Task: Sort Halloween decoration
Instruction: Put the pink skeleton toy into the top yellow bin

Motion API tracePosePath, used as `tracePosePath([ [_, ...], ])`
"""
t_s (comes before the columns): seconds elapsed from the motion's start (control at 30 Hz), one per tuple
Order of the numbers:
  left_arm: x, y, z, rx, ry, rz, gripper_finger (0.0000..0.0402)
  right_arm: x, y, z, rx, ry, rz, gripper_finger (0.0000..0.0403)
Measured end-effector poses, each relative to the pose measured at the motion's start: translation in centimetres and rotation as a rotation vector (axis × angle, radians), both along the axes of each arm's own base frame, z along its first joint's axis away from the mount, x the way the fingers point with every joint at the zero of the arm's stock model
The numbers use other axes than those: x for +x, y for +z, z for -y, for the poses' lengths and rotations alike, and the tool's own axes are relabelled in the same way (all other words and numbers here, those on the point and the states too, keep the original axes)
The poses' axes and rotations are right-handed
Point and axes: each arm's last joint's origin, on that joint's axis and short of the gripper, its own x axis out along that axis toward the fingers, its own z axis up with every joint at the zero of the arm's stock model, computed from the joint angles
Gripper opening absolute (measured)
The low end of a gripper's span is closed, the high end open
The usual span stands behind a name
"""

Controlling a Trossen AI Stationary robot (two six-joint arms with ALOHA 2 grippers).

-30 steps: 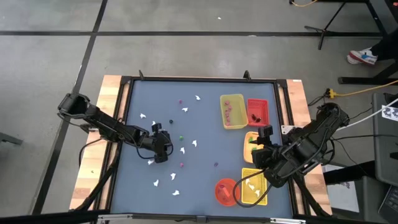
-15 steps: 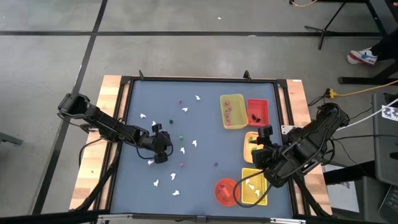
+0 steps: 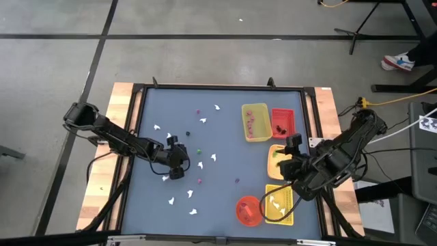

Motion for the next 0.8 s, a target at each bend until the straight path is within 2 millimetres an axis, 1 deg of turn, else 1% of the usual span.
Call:
tracePosePath([
  [0.17, 0.3, 0.4, 0.1, -0.001, -0.004, 0.01, 0.0023, -1.3, -1.7, 1.6, 0.065, -0.016, 0.072, 0.0211],
  [0.37, 1.7, 2.1, 0.4, 0.017, -0.044, 0.061, 0.0022, -2.2, -4.7, 4.6, 0.146, -0.077, 0.178, 0.0211],
  [0.53, 3.3, 4.1, 0.3, 0.031, -0.058, 0.12, 0.0022, -2.2, -8.1, 6.5, 0.25, -0.069, 0.206, 0.0211],
  [0.8, 6.1, 8.5, -0.4, 0.086, -0.078, 0.241, 0.0022, -1.3, -13.7, 8.1, 0.373, -0.017, 0.215, 0.0211],
])
